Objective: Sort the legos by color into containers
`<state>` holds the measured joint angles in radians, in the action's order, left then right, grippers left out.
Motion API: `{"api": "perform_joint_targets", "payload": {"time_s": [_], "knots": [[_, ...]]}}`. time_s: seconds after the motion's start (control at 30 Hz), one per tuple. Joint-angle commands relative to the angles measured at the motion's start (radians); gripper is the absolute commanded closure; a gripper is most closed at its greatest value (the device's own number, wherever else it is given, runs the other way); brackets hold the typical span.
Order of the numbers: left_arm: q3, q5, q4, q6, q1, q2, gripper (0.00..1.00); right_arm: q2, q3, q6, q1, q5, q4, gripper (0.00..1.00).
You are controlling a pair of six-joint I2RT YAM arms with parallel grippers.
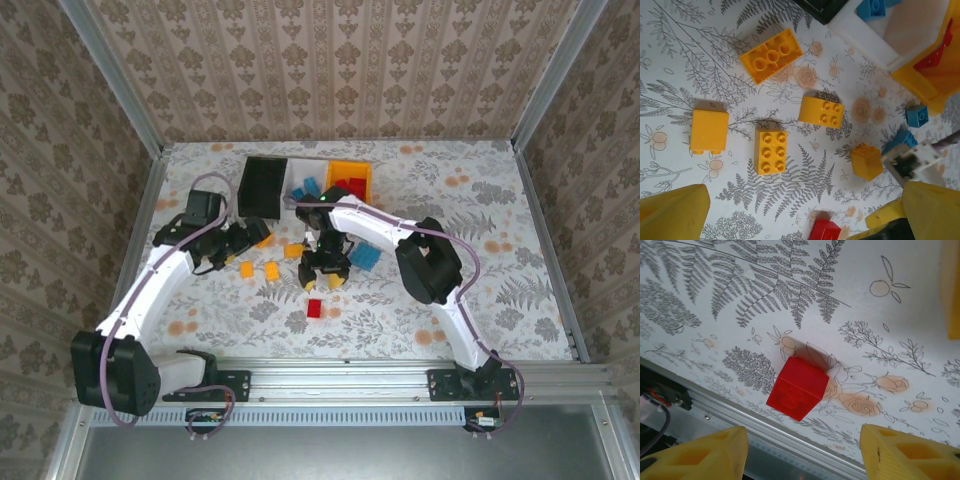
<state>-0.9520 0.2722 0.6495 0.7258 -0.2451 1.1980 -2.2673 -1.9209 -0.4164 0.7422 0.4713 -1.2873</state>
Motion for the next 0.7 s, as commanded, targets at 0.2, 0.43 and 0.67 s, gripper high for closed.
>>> {"api": "perform_joint_targets", "payload": {"time_s": [0.2, 0.43, 0.67], "knots": [[0.052, -0.005, -0.001, 0.048, 0.01, -0.061, 0.0, -0.078, -0.068, 0.029, 0.038, -0.041, -0.098, 0.34], [0.057, -0.004, 0.019, 0.038, 0.014, -0.087, 0.0, -0.119, -0.108, 0.014, 0.057, -0.06, -0.114, 0.29], [0.062, 0.011, 0.03, 0.02, 0.021, -0.1, 0.0, -0.165, -0.141, -0.024, 0.07, -0.097, -0.126, 0.29]]}}
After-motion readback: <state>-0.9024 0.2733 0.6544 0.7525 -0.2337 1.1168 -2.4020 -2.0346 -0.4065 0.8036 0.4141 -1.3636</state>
